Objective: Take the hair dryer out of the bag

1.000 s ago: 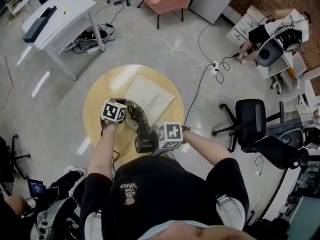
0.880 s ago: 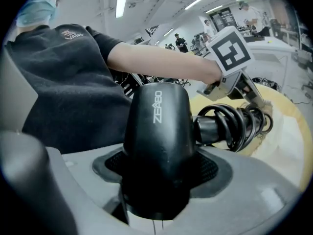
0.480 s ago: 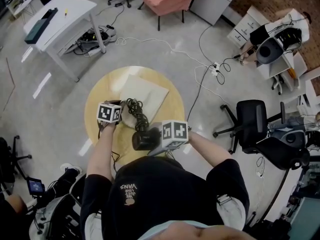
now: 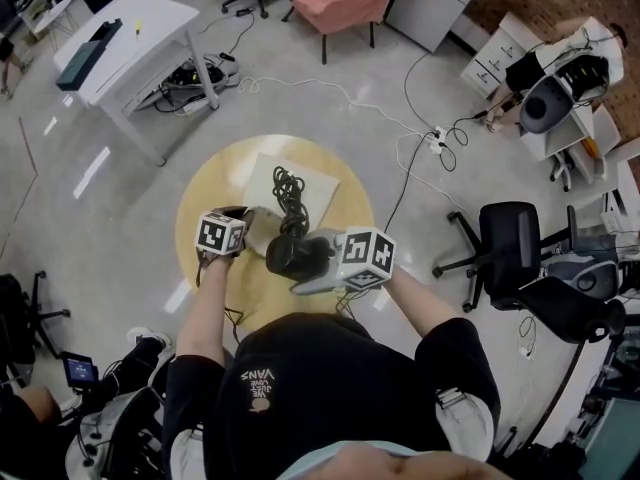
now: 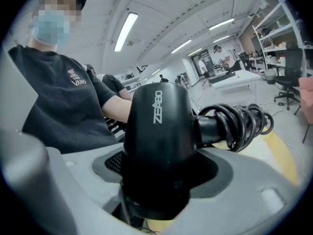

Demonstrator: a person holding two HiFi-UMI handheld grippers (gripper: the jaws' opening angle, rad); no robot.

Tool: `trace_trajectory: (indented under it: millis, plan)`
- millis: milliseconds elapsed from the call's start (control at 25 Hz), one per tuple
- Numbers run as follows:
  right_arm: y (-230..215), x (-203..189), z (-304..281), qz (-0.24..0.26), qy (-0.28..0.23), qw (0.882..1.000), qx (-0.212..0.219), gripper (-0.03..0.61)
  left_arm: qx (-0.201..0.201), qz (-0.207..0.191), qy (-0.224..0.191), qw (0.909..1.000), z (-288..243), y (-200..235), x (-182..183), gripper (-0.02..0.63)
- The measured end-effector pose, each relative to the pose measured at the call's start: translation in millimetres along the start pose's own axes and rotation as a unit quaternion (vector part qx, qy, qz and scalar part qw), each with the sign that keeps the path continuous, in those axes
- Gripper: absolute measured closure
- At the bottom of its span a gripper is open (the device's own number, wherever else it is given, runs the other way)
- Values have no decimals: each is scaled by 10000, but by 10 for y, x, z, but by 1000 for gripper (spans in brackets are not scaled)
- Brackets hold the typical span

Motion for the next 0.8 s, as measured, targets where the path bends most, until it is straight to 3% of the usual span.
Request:
trace_trajectory:
  millis: [400,800]
  plan:
    - [-80,153,83,-484,-643,9963,-296,222,-213,-168,-159,9995,121,-139,-38,492]
    - [-120,339,239,-1097,-1507,9811,-522,222,-114,-938,-892,9915,447,-473,150,486]
Point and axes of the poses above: the fingertips, and each gripper's own axes: z backward along the fingers, y to its left, x out of its top, the point moved 4 cm from there along z, backward along the fingers, and after that the axes turned 14 degrees about -x, right-handed, at the moved point
